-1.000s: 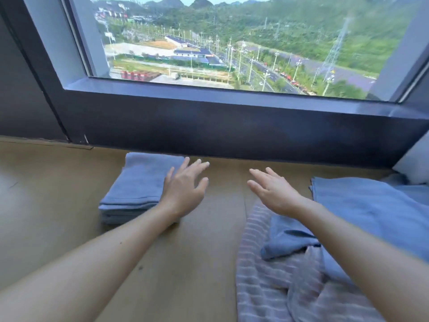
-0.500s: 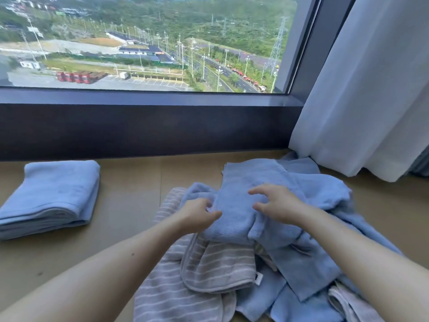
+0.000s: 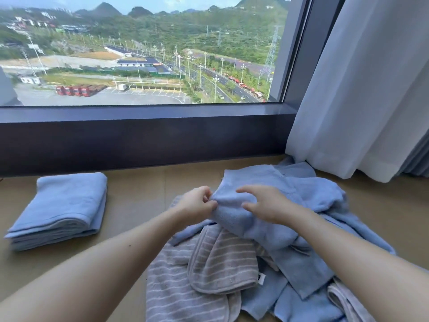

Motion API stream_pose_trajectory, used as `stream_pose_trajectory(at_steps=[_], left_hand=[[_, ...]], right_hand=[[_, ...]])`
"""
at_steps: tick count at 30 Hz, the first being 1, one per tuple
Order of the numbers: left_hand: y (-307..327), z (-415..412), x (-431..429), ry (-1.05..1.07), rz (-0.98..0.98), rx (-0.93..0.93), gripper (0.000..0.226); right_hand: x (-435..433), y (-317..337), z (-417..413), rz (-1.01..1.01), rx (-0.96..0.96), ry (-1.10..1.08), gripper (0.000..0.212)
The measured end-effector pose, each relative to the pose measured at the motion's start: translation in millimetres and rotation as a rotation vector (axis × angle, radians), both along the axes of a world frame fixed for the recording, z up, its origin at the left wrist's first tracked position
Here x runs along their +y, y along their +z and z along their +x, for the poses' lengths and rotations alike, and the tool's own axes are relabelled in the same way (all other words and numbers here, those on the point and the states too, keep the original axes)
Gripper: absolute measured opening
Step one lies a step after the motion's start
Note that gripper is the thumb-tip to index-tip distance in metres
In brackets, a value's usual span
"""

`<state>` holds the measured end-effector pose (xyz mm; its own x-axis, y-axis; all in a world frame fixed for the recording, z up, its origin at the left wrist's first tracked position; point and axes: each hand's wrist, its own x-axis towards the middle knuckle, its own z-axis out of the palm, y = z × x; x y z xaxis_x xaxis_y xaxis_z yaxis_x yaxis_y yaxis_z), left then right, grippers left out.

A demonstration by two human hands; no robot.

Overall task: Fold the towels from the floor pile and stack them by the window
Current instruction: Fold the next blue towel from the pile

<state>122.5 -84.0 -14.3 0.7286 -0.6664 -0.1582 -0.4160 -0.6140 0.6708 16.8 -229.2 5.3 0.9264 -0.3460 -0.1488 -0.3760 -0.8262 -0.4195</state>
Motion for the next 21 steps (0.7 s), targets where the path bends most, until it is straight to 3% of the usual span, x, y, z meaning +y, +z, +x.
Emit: stream_pose_trajectory(at_steps=[7, 13, 16, 21], left_hand=[[101, 18, 84, -0.082, -0.238, -0.06, 0.019], [173, 23, 195, -0.006, -0.354, -0.144, 0.016], [204, 15, 244, 0.045, -0.379, -0.222, 0.014], [244, -5, 299, 0.139, -0.44, -0.361, 0.025]], right_hand=[[79, 76, 39, 0.143, -0.282, 0.143, 0.045], [184, 147, 66, 0.505, -0.325, 0.35, 0.02], [227, 180, 67, 0.476, -0.334, 0.363, 0.009], [280, 228, 46, 0.352, -0.362, 0.411, 0.026]])
